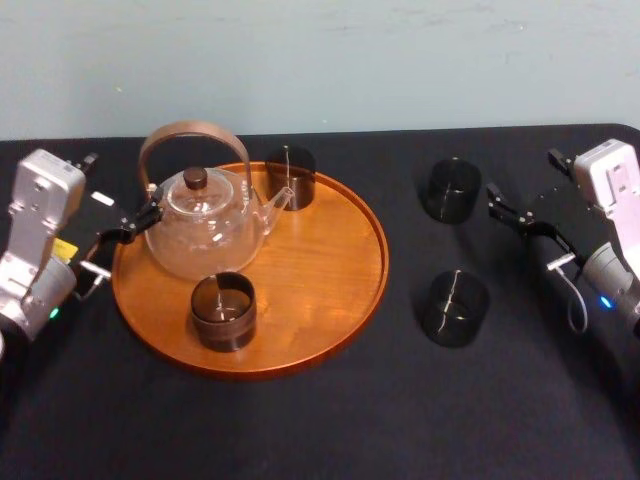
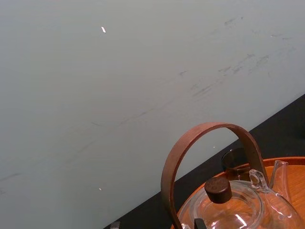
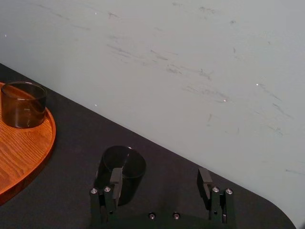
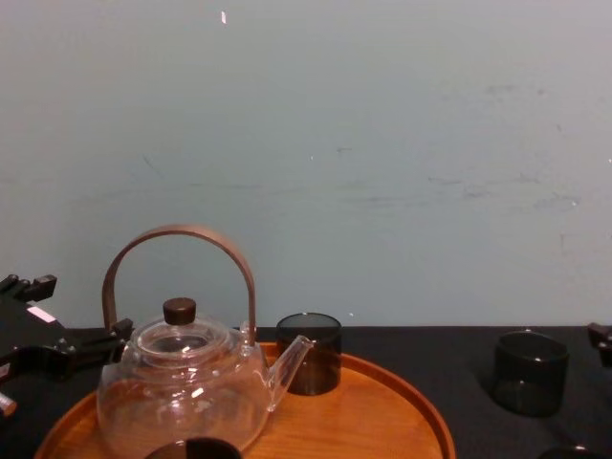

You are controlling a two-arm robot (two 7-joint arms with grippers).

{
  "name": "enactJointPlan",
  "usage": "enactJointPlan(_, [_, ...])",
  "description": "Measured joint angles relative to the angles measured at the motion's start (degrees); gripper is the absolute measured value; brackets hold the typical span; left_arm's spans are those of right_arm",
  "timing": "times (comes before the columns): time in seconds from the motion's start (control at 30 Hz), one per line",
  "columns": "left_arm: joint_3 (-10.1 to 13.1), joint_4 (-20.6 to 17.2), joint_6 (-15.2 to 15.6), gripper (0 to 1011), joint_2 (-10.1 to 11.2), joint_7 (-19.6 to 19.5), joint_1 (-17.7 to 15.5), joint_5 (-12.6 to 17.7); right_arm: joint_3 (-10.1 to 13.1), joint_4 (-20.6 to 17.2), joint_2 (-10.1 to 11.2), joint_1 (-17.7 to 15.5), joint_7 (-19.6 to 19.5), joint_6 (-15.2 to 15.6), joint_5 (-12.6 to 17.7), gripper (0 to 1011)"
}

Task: Pick up the glass from the table and place it on the tray.

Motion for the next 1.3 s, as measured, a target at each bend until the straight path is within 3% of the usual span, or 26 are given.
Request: enactJointPlan(1.3, [0.00,0.00,0.00,1009,0.00,0.00,0.00,0.00,0.00,0.00,0.00,0.00,0.00,0.00,0.00,1002])
